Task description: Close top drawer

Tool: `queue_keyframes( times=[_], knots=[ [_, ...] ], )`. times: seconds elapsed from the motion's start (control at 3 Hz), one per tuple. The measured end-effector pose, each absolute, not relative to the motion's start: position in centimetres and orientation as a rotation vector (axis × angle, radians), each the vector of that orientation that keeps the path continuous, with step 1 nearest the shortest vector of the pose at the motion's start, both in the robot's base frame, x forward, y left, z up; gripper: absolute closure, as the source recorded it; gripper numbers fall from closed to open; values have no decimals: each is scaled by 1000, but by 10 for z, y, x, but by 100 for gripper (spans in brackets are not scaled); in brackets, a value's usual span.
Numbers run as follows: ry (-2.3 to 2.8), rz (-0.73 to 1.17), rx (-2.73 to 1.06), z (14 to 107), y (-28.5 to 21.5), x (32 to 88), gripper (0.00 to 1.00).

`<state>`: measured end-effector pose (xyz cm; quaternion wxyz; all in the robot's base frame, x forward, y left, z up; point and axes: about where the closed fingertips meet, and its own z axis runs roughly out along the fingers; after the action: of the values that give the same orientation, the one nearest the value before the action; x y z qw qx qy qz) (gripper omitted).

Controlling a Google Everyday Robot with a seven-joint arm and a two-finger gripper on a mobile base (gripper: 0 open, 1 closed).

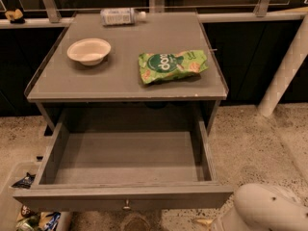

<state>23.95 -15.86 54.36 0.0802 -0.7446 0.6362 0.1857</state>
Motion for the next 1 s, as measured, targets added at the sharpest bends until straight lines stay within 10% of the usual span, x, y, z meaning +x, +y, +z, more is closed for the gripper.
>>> queue_keyframes(
  times=[1.0],
  knots=[
    [1894, 308, -2305, 543, -137, 257, 0]
  ],
)
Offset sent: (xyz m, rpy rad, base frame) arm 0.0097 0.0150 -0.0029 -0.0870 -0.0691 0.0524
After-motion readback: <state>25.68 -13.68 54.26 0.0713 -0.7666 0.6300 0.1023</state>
